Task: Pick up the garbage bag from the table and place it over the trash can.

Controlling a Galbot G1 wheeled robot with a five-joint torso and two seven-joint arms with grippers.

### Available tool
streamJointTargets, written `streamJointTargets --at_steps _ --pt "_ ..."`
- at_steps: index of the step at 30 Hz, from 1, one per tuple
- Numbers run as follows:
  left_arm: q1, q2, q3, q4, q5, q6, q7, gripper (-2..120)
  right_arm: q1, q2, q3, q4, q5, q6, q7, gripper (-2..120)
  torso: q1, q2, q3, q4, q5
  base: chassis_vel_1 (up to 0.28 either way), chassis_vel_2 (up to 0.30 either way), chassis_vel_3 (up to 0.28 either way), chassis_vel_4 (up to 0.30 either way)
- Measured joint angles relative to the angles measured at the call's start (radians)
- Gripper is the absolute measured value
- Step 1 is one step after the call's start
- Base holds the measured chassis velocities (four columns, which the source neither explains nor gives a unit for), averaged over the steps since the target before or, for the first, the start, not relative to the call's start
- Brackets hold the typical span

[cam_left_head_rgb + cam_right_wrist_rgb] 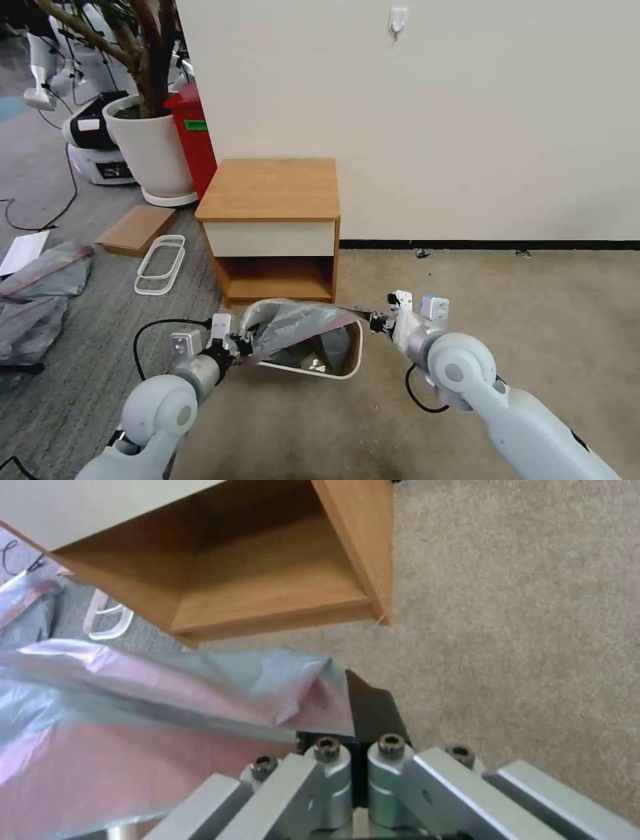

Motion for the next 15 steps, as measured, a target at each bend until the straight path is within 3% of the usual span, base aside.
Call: streamJointTargets --at_steps 15 --pt "-0.016 -0.008 -0.010 0.016 0.037 -0.046 -0.002 3 -0.052 -0.015 0.043 0.041 0.028 -0.068 -0.017 0 0.000 0.000 0.000 0.0000 0.0000 0.000 0.000 0.000 0.000"
